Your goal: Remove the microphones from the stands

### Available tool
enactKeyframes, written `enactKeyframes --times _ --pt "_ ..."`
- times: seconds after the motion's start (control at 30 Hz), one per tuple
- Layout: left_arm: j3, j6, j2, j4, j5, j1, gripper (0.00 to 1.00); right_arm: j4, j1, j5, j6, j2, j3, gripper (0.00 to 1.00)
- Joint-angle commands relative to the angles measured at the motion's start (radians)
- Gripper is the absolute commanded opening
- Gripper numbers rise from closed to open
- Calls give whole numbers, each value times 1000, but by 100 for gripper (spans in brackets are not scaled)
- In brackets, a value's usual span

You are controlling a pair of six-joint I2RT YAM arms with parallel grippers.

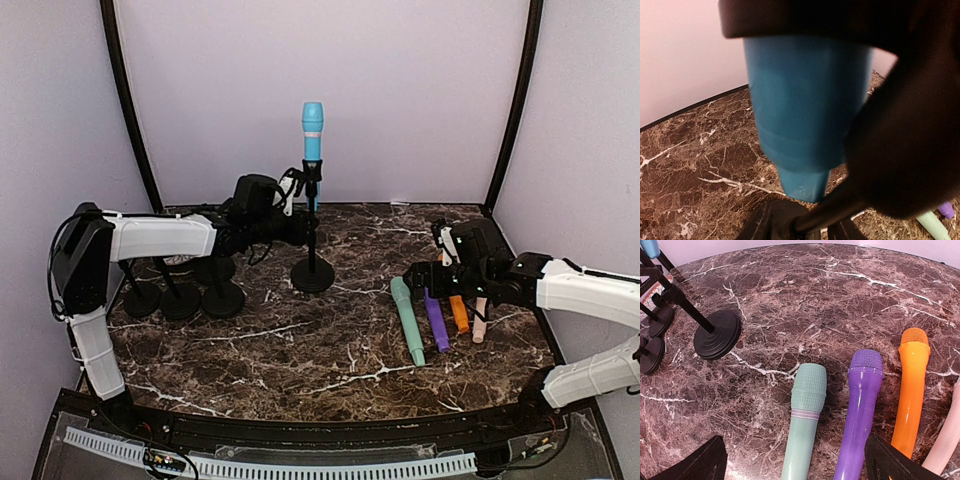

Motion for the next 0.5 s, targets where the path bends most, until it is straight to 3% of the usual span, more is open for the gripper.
enactKeyframes --times 0.0,0.27,0.47 --pt "25 -10 6 22 -31 -4 37 35 -5 4 7 -8 -12 97" --pt "25 -7 34 58 -46 -4 25 30 -5 10 6 -3 -5 97" --pt "-5 -4 16 90 -73 -5 11 30 -5 14 7 3 -2 97"
